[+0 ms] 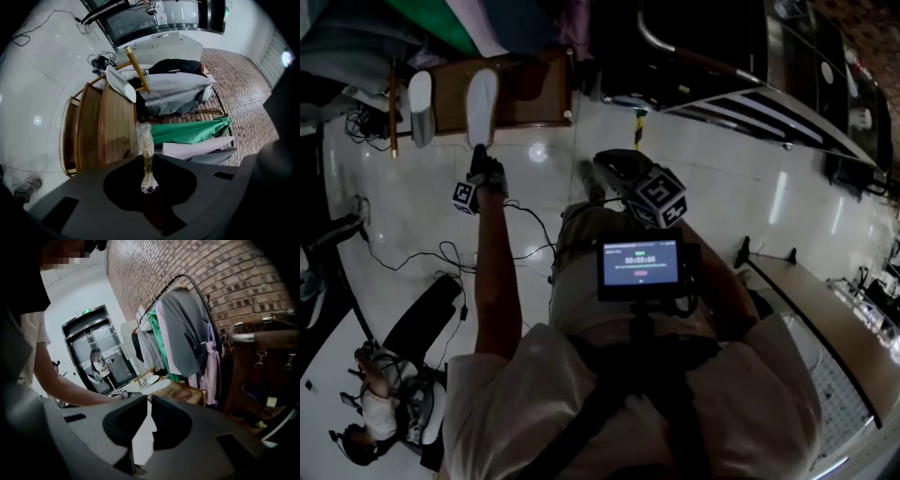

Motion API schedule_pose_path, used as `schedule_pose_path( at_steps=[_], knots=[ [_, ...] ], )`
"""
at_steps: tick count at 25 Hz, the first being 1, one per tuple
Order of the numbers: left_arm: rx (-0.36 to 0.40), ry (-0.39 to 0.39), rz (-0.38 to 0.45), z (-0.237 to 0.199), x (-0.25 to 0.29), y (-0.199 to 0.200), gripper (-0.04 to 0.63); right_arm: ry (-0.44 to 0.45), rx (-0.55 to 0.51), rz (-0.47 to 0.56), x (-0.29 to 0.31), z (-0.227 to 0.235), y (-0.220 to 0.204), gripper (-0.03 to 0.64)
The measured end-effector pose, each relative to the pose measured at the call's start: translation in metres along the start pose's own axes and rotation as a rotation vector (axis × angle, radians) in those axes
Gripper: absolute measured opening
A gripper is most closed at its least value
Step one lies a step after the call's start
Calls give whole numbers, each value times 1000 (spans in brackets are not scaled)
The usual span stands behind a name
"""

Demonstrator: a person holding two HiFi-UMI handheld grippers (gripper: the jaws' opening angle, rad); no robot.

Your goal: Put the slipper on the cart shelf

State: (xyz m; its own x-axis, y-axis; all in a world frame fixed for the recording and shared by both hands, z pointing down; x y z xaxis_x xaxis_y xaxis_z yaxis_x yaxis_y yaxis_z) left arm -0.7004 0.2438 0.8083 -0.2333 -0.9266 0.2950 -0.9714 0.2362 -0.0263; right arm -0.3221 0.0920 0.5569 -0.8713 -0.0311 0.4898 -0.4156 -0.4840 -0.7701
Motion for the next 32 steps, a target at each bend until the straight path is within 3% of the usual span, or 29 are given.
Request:
schedule_pose_path(
  at_steps=[12, 21, 29, 32],
  knots=[
    [62, -82, -282, 56, -38, -51, 52, -194, 76, 186, -55, 35, 14, 43],
    [177, -117, -570, 108, -38, -109, 52, -334, 206, 291, -102, 64, -19, 43],
    [138, -212, -683, 147, -32, -154, 52, -417, 220, 343, -129, 73, -18, 43],
    [130, -242, -727, 149, -35, -199, 52, -441, 223, 360, -158, 88, -27, 43]
  ],
)
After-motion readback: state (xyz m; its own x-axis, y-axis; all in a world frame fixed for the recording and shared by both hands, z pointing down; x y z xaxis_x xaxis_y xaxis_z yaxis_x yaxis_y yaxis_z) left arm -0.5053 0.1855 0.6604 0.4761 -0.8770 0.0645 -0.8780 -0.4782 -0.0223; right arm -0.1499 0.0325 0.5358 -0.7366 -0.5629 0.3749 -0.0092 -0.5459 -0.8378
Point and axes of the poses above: the fingertips, and each gripper's own axes: x forward along the fingers, z to its right, y out of its top, the point moved 8 cm from there along -x, backward along the fingers, and after that the axes turned 2 degrees about -z, right-handed, at the moved point
